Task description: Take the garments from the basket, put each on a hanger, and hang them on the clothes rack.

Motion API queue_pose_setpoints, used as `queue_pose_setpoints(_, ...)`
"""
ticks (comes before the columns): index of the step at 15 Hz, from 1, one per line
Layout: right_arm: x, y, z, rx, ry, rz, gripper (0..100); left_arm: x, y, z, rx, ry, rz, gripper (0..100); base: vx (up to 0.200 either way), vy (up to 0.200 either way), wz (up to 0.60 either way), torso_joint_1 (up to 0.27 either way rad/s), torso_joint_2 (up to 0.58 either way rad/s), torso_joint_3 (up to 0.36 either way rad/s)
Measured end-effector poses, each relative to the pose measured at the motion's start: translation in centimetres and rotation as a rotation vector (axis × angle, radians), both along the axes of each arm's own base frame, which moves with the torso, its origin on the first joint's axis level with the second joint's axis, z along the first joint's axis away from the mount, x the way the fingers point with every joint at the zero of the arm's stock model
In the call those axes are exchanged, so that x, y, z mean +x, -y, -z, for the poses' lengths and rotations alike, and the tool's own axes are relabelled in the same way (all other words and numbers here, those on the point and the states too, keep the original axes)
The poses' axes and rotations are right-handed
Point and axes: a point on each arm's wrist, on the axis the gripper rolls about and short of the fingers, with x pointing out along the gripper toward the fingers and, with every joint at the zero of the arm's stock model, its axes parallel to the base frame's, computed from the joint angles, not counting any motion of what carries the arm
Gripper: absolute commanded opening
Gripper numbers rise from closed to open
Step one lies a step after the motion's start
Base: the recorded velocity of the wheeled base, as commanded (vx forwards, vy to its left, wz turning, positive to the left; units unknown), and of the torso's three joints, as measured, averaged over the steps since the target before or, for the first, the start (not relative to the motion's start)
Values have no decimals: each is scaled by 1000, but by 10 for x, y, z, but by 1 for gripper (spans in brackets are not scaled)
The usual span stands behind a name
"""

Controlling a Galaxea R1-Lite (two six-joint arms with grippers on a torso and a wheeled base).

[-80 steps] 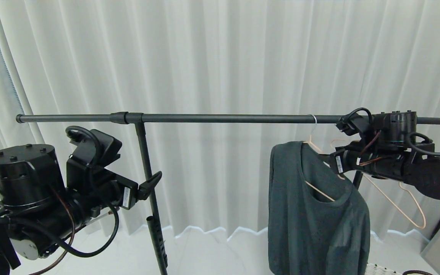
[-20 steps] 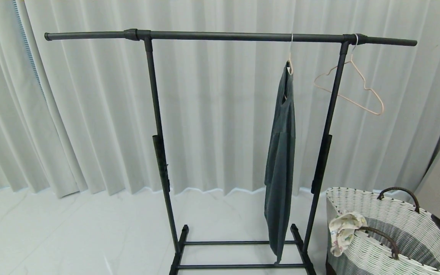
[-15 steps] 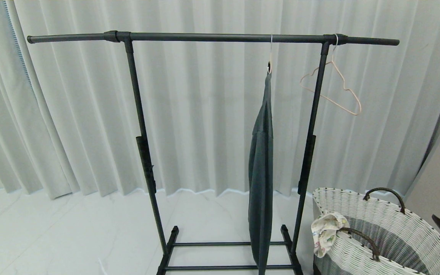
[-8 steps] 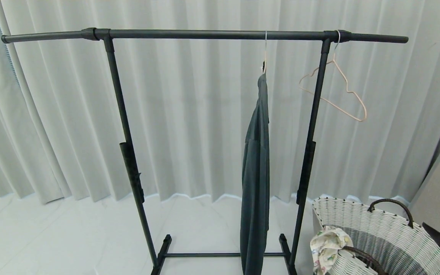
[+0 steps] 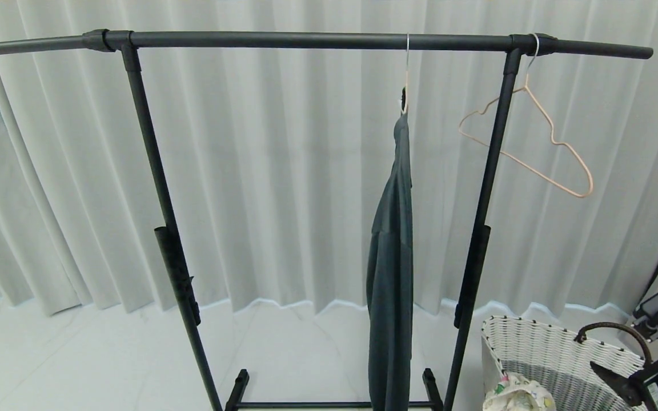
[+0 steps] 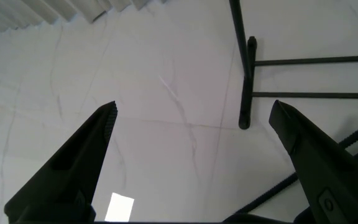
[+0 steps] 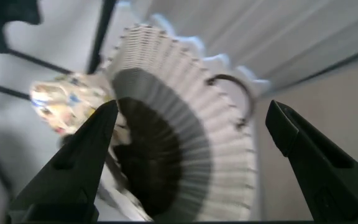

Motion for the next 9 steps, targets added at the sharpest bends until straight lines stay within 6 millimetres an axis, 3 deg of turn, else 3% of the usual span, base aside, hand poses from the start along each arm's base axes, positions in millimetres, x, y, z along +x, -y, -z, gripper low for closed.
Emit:
queue_pose_setpoints(5,14,-12,35,-6,-210,-51,100,0,1,0,-18,0,17,100,0,0,0,0,0,0)
queue_pose_setpoints(9,45,-20,61,-12,-238,-60,100,0,1,0,-18,1,20,100,0,0,0,0,0,0)
